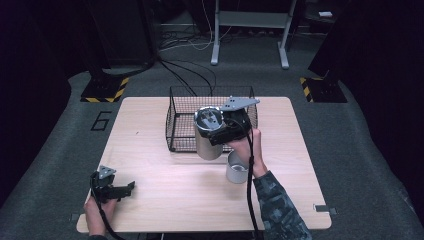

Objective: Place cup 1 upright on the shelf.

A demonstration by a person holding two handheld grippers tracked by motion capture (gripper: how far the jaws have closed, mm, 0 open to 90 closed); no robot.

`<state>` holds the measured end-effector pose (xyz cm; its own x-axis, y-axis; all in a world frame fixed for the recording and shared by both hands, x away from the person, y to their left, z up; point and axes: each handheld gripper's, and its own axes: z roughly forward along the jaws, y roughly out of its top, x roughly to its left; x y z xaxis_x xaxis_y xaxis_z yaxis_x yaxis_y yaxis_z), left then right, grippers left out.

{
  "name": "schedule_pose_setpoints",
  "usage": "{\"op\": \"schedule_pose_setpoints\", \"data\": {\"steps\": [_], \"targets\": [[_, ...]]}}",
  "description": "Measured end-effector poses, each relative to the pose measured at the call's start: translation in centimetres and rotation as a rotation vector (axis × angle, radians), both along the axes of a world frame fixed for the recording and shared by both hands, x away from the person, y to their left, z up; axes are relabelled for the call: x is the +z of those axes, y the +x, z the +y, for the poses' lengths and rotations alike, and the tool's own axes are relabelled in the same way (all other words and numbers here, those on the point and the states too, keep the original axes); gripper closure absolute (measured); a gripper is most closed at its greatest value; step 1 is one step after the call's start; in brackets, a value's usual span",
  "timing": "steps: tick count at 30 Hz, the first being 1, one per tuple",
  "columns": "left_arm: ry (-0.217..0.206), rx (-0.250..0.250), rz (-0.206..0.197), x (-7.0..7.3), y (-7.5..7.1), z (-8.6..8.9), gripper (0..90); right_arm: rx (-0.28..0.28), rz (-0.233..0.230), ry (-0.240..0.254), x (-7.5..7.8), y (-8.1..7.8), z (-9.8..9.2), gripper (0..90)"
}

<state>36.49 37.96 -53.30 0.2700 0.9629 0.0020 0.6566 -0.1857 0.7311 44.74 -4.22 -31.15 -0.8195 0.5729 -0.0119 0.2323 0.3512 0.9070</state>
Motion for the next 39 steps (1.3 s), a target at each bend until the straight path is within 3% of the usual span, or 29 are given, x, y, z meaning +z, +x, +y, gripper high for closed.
{"op": "schedule_pose_setpoints", "data": {"steps": [14,39], "targets": [[-0.001,-0.001,0.002,0.0,0.0,0.0,0.5,-0.016,-0.019,0.004,1.4,1.5,0.1,3.5],[-0.002,0.002,-0.003,0.0,0.0,0.0,0.4,-0.085,-0.009,0.028,2.4,4.9,0.7,3.5]]}}
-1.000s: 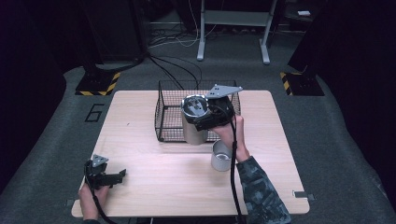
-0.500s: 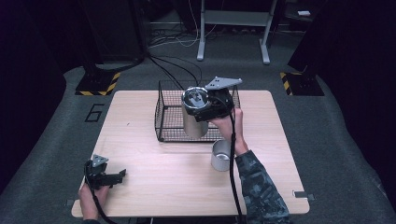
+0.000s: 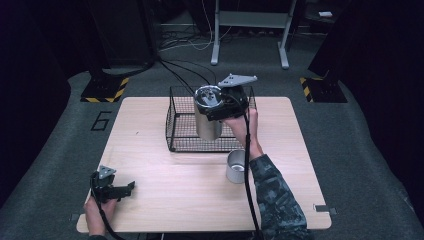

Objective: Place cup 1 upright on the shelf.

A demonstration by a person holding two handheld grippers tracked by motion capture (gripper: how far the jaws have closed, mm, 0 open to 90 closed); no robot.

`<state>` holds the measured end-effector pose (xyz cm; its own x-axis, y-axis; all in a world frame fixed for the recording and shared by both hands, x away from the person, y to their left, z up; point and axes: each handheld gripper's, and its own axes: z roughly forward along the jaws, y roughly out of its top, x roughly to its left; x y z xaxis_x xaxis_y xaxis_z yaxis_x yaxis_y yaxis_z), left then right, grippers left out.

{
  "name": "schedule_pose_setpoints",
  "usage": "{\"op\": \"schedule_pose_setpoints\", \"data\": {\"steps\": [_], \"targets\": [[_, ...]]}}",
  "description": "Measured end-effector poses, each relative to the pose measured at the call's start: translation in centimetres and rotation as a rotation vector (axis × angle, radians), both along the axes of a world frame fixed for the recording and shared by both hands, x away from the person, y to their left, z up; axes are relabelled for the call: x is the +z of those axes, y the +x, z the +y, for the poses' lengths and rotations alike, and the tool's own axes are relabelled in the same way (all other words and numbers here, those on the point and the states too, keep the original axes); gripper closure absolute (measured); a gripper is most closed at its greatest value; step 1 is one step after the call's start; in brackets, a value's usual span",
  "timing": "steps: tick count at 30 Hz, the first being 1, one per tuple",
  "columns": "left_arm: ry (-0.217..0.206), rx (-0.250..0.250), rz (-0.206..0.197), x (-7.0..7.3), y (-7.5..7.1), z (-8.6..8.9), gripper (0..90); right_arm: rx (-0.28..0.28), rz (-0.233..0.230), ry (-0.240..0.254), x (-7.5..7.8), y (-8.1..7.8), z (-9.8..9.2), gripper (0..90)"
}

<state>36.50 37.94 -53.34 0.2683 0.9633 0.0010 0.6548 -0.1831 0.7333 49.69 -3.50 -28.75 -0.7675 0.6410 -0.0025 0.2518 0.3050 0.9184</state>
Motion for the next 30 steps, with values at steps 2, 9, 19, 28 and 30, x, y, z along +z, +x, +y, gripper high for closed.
{"op": "schedule_pose_setpoints", "data": {"steps": [2,9,19,28,30], "targets": [[0.0,0.0,0.0,0.0,0.0,0.0,0.4,0.0,-0.005,-0.008,0.1,0.3,0.1,3.5],[0.001,-0.002,0.0,0.0,0.0,0.0,0.6,-0.008,-0.003,-0.006,0.1,1.3,0.7,3.5],[0.004,-0.005,0.001,0.0,0.0,0.0,0.7,-0.024,0.01,-0.008,-0.1,2.8,1.7,3.5],[0.003,-0.006,0.001,0.0,0.0,0.0,0.7,-0.032,0.024,-0.011,-0.9,4.0,2.7,3.5],[0.004,-0.005,0.0,0.0,0.0,0.0,0.7,-0.04,0.034,-0.008,-1.1,4.2,2.9,3.5]]}}
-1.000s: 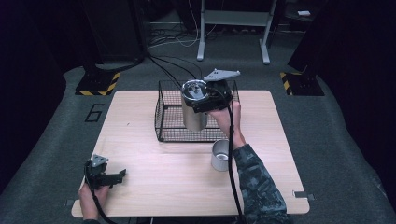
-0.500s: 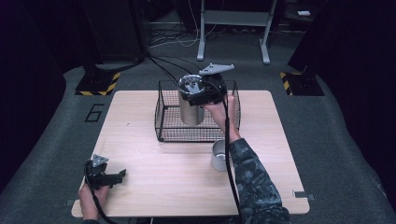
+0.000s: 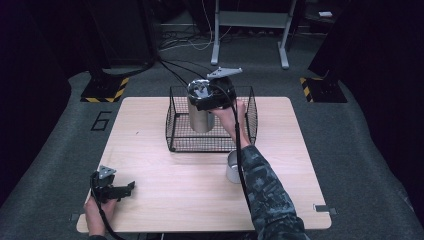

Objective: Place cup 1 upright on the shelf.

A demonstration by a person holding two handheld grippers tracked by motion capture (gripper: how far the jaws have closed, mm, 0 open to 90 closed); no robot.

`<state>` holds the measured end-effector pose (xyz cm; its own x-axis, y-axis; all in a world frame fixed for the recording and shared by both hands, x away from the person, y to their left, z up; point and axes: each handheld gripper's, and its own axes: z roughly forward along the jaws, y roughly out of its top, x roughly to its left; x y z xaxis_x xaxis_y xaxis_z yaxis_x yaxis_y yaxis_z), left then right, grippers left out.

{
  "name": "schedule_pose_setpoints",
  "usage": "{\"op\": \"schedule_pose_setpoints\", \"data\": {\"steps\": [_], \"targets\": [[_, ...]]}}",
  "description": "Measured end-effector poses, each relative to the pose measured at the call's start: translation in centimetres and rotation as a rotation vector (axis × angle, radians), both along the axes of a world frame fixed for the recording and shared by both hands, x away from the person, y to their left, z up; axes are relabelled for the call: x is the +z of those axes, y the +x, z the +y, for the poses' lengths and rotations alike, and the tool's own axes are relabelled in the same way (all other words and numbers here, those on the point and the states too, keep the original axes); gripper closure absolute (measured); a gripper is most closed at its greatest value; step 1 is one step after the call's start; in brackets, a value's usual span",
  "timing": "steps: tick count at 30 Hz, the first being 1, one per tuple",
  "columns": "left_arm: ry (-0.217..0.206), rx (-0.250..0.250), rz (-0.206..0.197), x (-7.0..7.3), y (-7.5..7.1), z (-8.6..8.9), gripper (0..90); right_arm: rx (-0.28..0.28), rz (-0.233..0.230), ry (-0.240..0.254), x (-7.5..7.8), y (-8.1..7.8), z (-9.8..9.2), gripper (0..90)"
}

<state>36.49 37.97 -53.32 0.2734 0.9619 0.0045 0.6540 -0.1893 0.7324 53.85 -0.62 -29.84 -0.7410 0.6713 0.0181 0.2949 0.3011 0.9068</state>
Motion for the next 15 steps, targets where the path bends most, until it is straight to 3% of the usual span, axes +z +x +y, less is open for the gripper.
{"op": "schedule_pose_setpoints", "data": {"steps": [15], "targets": [[-0.001,0.0,0.0,0.0,0.0,0.0,0.7,-0.021,0.033,-0.017,-1.4,1.4,1.4,3.5]]}}
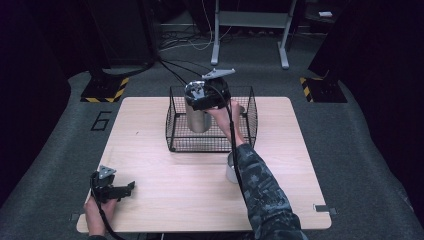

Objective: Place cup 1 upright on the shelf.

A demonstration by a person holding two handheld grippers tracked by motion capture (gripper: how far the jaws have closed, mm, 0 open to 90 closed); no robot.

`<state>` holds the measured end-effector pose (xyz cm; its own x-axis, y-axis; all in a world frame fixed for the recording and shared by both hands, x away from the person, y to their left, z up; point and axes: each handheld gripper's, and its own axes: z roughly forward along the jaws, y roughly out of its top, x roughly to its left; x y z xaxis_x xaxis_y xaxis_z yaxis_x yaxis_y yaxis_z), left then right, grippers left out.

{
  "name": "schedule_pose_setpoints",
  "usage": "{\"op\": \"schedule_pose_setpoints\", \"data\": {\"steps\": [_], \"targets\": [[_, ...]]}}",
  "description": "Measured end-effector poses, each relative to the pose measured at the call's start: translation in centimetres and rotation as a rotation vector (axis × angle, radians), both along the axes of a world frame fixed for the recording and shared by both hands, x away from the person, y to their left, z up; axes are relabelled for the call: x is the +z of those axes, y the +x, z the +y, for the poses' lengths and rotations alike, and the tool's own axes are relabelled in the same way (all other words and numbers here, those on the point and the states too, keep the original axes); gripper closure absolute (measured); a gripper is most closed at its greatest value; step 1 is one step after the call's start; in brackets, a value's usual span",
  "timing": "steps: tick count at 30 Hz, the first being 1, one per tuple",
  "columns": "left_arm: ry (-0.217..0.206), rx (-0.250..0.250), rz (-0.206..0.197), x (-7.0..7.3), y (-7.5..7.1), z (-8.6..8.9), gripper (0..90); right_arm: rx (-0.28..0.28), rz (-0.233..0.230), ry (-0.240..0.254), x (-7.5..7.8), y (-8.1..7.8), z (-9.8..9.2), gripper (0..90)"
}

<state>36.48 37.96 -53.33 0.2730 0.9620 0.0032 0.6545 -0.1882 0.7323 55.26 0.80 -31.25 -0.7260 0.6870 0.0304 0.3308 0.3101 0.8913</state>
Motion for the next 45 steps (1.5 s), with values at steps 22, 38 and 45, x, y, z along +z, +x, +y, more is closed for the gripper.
{"op": "schedule_pose_setpoints", "data": {"steps": [22,38,45], "targets": [[-0.006,0.0,-0.001,0.0,0.0,0.0,1.0,-0.012,0.028,0.008,-2.2,0.7,1.4,3.4],[-0.004,-0.001,0.002,0.0,0.0,0.0,1.1,-0.033,0.03,-0.006,-3.9,0.5,2.5,3.4],[-0.003,-0.002,0.002,0.0,0.0,0.0,1.2,-0.042,0.045,-0.009,-4.4,0.5,2.8,3.4]]}}
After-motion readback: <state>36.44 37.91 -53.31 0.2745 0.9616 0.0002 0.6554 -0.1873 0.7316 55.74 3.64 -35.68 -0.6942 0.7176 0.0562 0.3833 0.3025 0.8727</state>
